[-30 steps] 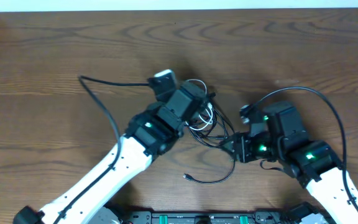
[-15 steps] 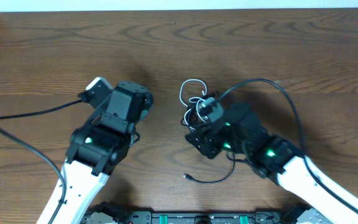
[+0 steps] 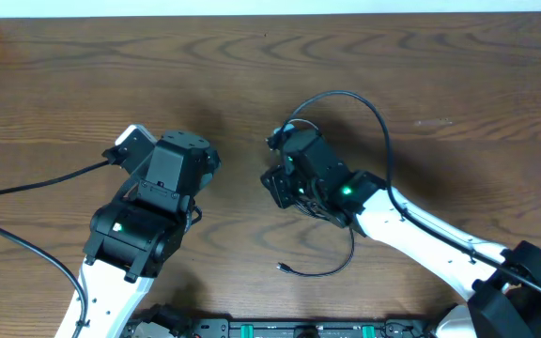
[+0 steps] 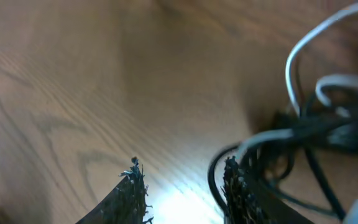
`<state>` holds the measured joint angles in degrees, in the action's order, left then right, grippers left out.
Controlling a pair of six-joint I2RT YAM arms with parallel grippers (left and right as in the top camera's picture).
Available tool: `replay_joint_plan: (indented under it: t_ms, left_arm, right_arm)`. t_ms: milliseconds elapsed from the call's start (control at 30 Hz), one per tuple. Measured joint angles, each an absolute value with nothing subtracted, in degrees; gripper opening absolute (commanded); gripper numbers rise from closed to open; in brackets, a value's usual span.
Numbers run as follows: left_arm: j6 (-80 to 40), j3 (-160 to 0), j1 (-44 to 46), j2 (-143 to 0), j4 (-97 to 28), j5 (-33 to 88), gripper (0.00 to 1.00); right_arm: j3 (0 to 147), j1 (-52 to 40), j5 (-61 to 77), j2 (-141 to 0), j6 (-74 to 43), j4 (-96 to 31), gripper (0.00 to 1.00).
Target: Untangle cables
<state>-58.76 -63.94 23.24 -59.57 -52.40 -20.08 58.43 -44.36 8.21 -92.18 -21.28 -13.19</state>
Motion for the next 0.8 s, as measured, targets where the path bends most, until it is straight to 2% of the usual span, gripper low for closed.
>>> replay_joint_plan:
  t_ms: [800]
  left_arm:
    - [-58.76,-63.94,23.24,-59.57,-52.66,-20.08,0.92]
  right_arm:
    - [58.94,-46.74,-6.87,-98.74,-21.93,-12.32,0.4]
